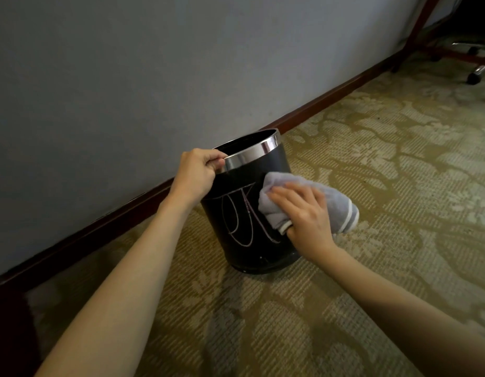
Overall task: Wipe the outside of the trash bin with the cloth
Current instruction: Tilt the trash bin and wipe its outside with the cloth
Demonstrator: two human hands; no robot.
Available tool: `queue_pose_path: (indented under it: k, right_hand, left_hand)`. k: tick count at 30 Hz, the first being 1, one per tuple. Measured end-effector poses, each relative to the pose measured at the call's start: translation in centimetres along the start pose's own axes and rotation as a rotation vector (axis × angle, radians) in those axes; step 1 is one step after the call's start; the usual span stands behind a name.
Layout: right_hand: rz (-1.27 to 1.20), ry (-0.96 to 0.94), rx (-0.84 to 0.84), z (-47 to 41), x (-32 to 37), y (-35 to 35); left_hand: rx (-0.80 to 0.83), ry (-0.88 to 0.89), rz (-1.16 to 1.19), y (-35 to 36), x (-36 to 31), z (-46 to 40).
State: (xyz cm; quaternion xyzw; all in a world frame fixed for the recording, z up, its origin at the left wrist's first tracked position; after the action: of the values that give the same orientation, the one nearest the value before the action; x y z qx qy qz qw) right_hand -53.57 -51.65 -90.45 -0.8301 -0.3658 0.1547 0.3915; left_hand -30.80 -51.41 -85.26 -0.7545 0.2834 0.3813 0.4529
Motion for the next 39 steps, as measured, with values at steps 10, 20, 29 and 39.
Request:
queue_pose_path:
  k: [10,20,29,39]
  right_hand:
    - [0.003,-0.184,0.459,8.7,0.0,0.5]
    - [-0.066,0.119,0.041,-1.6,-0.1,-1.9]
    - [0.073,-0.098,-0.044,1.1,1.6,-0.4]
    - [0.315,-0.515,0.467,9.1,1.1,1.9]
  left_hand:
    - [0.034,-0.058,-0.016,-0.1,-0.5,0.4]
    - [0.040,-0.026,-0.049,2.5,-3.0,0.5]
    - [0.046,-0.049,-0.063,2.3,-2.2,0.0]
    - [0.074,-0.136,-0.056,1.9,-3.0,0.4]
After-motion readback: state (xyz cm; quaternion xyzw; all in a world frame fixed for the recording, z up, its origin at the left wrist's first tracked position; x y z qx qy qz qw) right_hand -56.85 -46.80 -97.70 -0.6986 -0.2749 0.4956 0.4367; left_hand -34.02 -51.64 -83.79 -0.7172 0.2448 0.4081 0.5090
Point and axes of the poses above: each hand's wrist, its own z-axis away from the middle knuckle, its own y-axis out of the palm, x = y × z, the point moved 3 cm from there along -z, towards the middle knuckle, and after that the axes turned 8 degrees about z, right-handed, at the moved point
